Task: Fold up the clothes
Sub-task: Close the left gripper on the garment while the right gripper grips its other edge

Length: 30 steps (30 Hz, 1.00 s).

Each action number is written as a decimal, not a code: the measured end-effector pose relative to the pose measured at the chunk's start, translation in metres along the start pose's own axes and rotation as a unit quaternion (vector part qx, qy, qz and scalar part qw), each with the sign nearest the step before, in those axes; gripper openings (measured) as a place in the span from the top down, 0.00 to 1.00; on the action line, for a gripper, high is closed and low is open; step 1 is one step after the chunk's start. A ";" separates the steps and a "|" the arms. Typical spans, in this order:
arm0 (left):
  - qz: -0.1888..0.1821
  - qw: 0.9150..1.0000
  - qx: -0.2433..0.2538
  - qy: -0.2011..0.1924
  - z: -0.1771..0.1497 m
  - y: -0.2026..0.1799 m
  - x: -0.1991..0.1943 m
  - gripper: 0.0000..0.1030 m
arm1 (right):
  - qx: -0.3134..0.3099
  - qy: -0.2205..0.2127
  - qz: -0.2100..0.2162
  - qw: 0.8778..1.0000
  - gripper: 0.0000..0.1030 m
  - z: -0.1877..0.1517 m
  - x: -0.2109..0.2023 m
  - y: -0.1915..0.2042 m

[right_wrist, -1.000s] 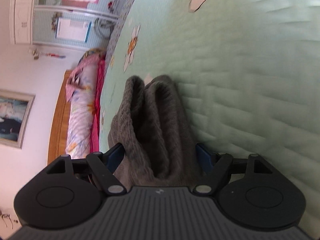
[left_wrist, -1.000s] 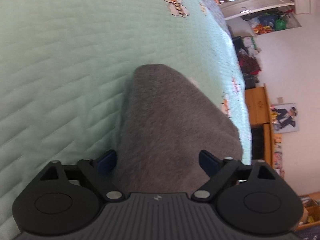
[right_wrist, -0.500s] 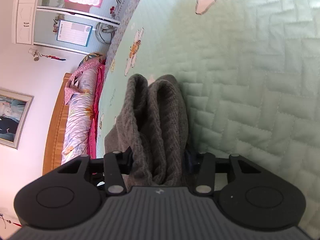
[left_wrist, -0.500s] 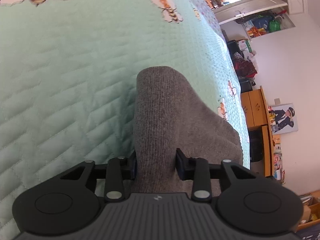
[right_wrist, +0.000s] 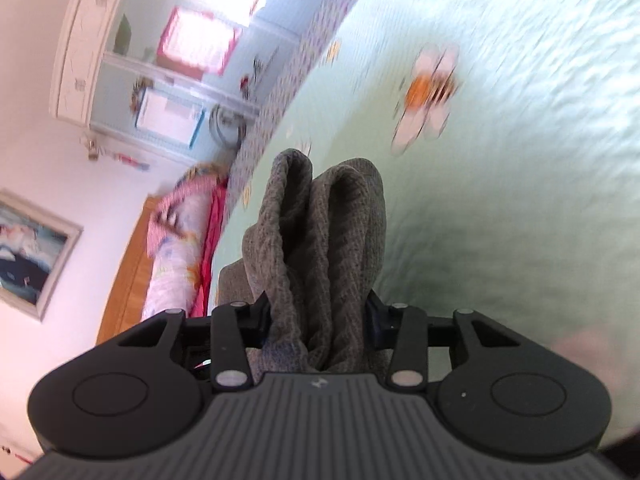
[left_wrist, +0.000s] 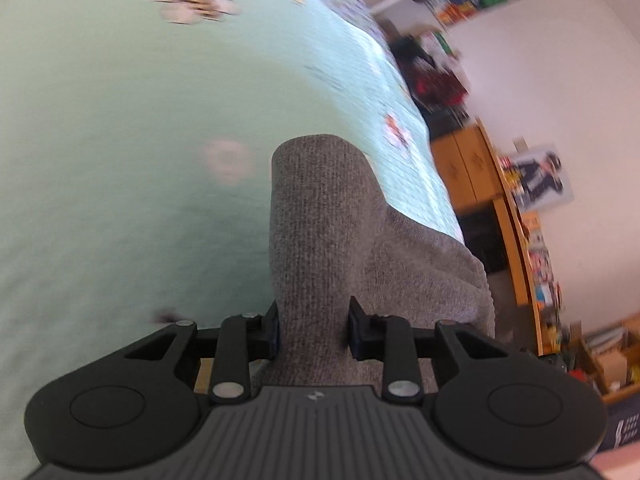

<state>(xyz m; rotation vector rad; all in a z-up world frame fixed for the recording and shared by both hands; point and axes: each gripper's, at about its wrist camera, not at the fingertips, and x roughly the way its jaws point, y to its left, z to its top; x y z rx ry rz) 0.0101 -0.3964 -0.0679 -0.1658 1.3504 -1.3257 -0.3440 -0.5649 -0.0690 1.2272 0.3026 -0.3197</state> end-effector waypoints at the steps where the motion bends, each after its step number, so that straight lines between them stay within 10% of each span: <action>1: -0.001 1.000 0.015 0.006 0.003 -0.016 0.014 0.69 | 0.002 -0.016 0.000 1.000 0.57 0.006 -0.015 -0.004; 17: -0.037 0.976 0.189 0.103 0.041 -0.266 0.297 0.69 | 0.048 -0.230 -0.063 0.970 0.57 0.144 -0.219 -0.113; 30: 0.033 0.962 0.221 0.155 0.049 -0.278 0.460 0.57 | 0.136 -0.258 -0.129 0.948 0.53 0.221 -0.223 -0.263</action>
